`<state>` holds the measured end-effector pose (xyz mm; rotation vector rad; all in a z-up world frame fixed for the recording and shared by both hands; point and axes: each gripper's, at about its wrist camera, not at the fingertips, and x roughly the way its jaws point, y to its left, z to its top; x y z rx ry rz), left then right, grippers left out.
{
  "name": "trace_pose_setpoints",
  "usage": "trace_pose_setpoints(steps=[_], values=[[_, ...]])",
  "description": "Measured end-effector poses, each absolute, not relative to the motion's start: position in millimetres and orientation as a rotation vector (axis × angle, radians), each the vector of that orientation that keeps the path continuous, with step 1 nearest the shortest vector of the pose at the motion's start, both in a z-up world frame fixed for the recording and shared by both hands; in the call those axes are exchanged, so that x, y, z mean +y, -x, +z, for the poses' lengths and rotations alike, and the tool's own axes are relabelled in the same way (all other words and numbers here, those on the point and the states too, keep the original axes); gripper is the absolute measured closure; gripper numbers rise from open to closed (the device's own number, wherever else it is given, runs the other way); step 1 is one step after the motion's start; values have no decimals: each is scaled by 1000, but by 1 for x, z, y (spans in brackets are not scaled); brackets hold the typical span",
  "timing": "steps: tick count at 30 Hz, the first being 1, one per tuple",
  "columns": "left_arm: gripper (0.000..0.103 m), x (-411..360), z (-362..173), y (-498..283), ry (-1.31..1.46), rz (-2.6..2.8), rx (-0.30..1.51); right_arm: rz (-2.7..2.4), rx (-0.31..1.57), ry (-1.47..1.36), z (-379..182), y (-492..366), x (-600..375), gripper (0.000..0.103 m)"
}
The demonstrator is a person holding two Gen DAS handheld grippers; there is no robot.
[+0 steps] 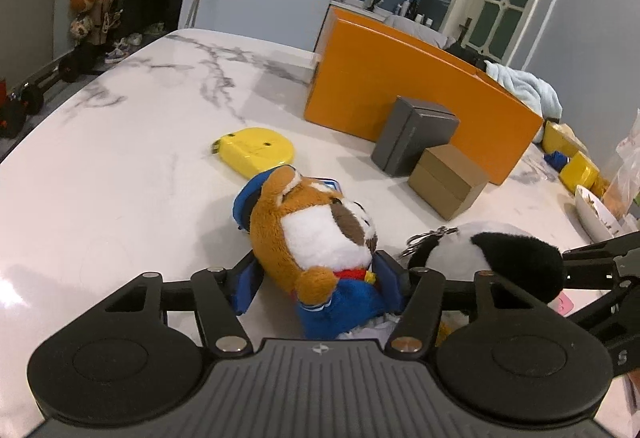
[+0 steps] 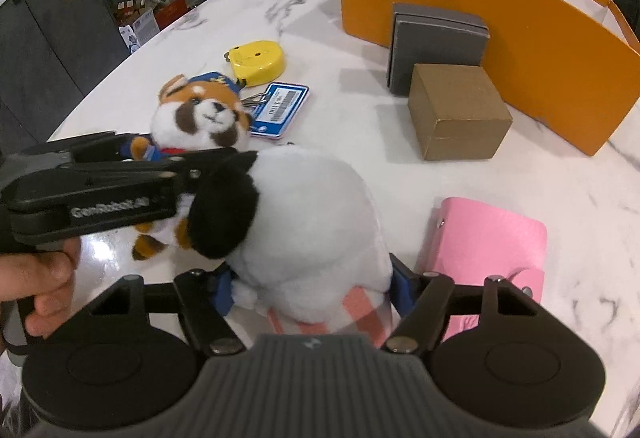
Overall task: Organize objects
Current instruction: 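Grasp the plush sailor dog with the left tool while the right tool grasps the white panda plush, then carry the sailor dog and panda plush over the orange box with both tools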
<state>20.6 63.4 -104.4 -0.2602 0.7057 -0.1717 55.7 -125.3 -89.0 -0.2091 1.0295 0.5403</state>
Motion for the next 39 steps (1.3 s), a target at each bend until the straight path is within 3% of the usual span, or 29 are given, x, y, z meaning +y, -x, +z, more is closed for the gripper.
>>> trace_pose_setpoints(steps=[14,39], values=[[38,98,-84,-1,311,-176,673,532,1007,212,-74,-56,-127,32],[38,66,3,-25,112,-309,606,506,876,47,-12,-69,-158,32]])
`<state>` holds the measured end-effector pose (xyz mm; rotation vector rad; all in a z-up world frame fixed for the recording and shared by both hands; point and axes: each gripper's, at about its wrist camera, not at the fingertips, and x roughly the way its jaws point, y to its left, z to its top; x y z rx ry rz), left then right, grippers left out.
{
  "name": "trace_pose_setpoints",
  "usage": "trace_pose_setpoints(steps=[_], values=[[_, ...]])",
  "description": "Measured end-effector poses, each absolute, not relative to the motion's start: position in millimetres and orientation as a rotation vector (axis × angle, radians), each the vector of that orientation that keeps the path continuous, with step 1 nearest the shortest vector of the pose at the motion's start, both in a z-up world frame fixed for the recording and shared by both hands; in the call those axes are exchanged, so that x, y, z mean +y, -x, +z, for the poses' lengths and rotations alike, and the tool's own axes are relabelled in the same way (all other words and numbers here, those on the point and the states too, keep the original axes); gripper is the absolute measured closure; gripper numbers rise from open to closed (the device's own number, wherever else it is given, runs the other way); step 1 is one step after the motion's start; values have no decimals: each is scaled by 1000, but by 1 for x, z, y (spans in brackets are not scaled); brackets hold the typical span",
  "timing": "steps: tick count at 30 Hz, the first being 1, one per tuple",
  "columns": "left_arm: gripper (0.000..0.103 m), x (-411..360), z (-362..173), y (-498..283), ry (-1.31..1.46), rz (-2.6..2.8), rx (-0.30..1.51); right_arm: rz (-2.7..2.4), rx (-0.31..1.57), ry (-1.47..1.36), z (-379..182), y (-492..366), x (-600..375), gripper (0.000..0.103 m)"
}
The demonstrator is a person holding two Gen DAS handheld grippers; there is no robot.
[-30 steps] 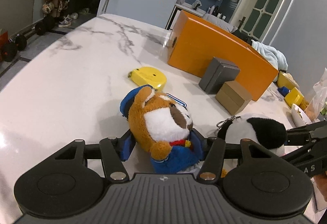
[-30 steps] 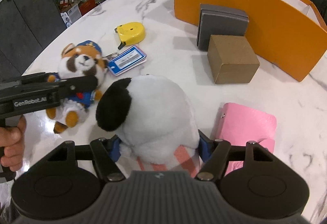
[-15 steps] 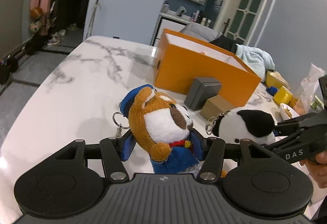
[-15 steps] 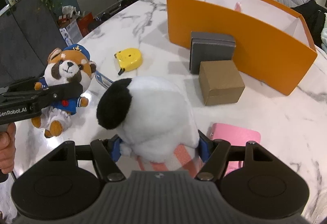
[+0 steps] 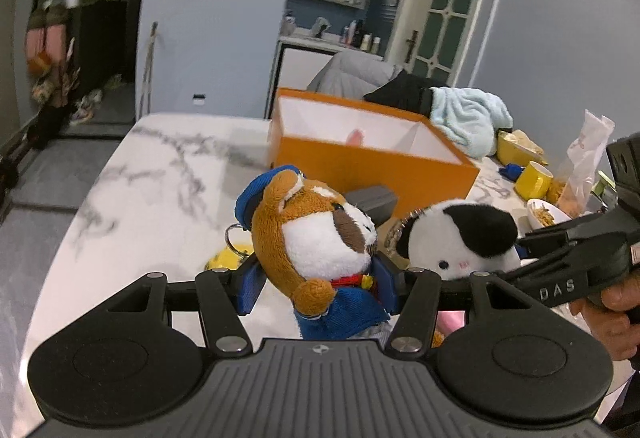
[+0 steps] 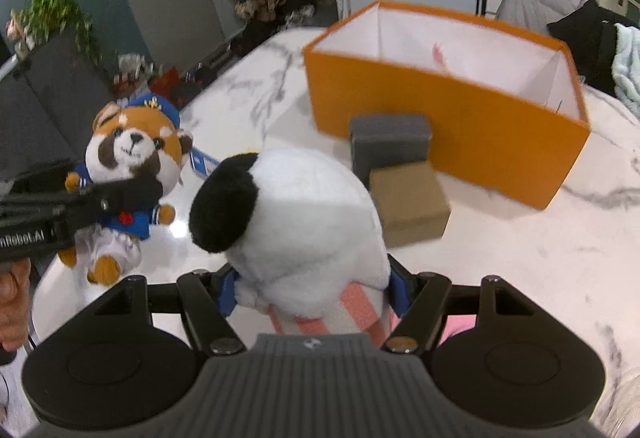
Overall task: Organize objects
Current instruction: 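Carry the sailor dog and panda plush over the orange box with both tools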
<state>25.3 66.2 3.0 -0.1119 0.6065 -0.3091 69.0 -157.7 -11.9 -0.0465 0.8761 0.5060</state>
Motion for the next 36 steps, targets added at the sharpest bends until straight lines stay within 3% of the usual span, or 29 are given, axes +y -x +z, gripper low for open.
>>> trace_pose_setpoints(steps=[13,24,30,36], values=[[38,8,95,-81,-55,-389,438,405,564,18,81,-94,-181,32],[38,-43,146,-127,-99,-457,335,314,423,-92,141,-143,-207,32],[38,-46,146,-167,-25,-472,349,254,376,-194,151,-183,-222,32],[37,-49,106,-210,-15,-442,451,191,454,-264,112,-231,-237,32]])
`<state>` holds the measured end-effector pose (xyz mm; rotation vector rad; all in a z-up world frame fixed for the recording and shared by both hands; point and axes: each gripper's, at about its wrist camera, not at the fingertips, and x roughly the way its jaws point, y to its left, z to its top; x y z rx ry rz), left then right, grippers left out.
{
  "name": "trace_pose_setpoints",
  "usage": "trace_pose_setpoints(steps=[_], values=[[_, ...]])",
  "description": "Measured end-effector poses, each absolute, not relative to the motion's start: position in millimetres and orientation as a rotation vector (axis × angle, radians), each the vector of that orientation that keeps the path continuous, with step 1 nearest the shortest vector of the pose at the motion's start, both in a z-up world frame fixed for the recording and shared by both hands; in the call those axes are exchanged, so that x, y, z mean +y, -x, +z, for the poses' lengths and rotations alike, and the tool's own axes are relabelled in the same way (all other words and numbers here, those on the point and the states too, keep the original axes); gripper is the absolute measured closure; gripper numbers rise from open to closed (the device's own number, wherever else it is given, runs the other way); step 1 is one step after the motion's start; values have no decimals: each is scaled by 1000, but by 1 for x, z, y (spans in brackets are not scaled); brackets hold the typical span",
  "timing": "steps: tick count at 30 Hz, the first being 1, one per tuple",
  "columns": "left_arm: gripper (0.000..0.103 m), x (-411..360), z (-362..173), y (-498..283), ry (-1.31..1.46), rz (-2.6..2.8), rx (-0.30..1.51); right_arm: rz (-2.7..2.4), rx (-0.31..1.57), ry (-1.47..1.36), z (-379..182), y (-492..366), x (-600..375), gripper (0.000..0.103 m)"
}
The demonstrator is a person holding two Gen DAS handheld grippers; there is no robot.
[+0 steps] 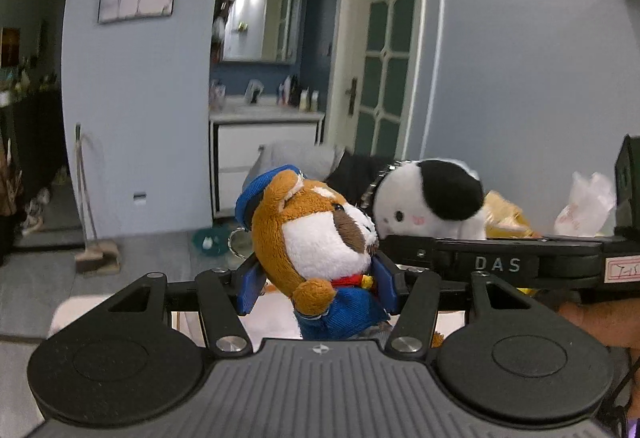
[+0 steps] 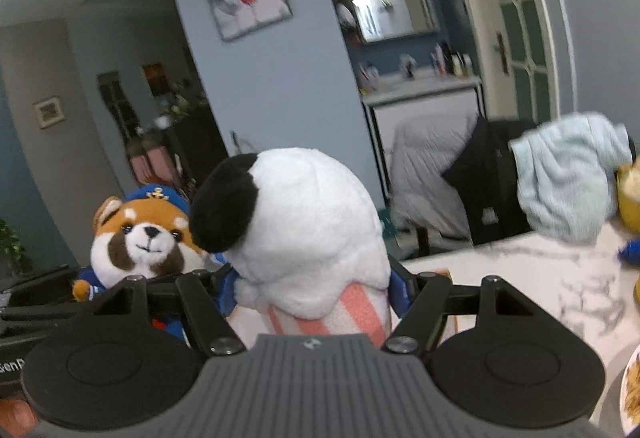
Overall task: Organize objects
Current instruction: 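Carry the sailor dog and panda plush over the orange box with both tools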
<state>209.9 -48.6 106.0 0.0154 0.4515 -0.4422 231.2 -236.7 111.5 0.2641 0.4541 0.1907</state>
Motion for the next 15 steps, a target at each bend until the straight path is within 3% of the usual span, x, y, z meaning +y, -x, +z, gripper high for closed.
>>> trace_pose_setpoints(steps=[8,15], values=[[38,-44,42,-272,16,-333,617,105,642,-314,25,-297,-253,32],[38,-54,8,-293,-29,-309,685,96,712,-275,-12,-320,-247,32]])
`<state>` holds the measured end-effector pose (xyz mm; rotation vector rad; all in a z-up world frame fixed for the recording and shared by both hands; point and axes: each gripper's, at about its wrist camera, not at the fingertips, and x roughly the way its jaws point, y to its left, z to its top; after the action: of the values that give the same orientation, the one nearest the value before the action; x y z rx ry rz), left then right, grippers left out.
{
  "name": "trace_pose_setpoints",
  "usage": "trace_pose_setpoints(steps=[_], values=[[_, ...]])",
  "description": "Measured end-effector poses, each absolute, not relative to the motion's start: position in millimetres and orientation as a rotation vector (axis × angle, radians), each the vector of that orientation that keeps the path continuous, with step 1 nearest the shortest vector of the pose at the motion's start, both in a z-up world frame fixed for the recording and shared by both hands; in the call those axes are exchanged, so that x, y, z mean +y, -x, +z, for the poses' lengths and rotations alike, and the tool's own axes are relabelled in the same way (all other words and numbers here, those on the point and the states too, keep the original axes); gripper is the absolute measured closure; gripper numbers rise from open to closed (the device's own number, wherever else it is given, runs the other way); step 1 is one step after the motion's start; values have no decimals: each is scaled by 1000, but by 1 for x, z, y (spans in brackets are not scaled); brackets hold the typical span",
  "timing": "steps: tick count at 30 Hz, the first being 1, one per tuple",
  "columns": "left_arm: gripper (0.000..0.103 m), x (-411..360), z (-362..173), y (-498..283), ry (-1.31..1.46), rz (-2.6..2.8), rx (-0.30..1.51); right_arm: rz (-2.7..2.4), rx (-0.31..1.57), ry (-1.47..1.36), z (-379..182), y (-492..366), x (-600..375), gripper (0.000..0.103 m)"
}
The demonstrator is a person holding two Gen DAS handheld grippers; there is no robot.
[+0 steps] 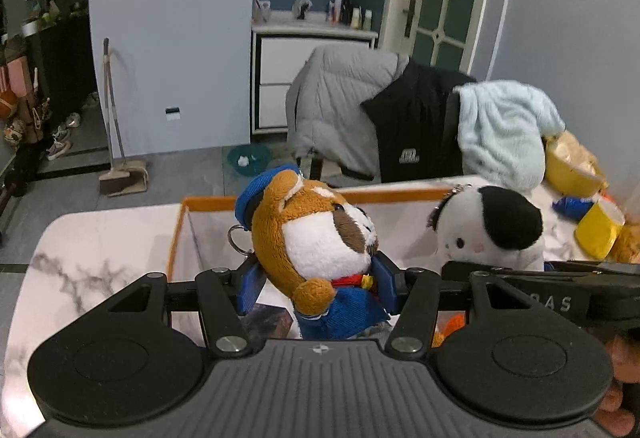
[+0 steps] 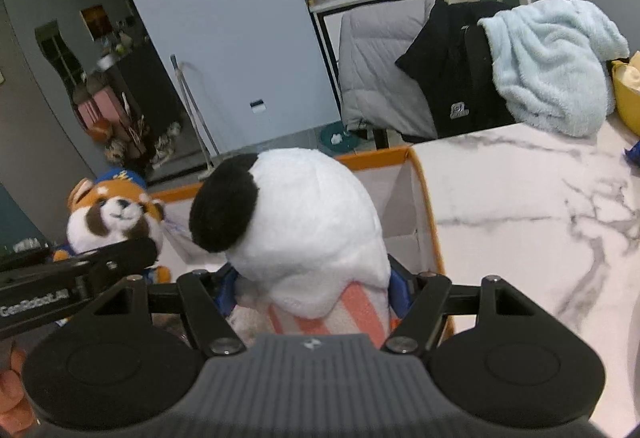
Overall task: Organize objects
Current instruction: 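Carry the sailor dog and panda plush over the orange box with both tools, then lower and release the dog and panda into the orange box with both tools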
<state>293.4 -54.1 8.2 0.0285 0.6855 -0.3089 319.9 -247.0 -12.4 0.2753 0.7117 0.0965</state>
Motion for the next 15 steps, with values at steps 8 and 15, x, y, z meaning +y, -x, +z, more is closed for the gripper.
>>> trace_pose_setpoints(steps=[8,15], values=[[37,-68,-16,-309,-109,-283,753,91,741,-189,-32,-333,-237,32],[34,-73,-30,-316,-151,-252,793,86,736,-108,-37,-332,-226,29]])
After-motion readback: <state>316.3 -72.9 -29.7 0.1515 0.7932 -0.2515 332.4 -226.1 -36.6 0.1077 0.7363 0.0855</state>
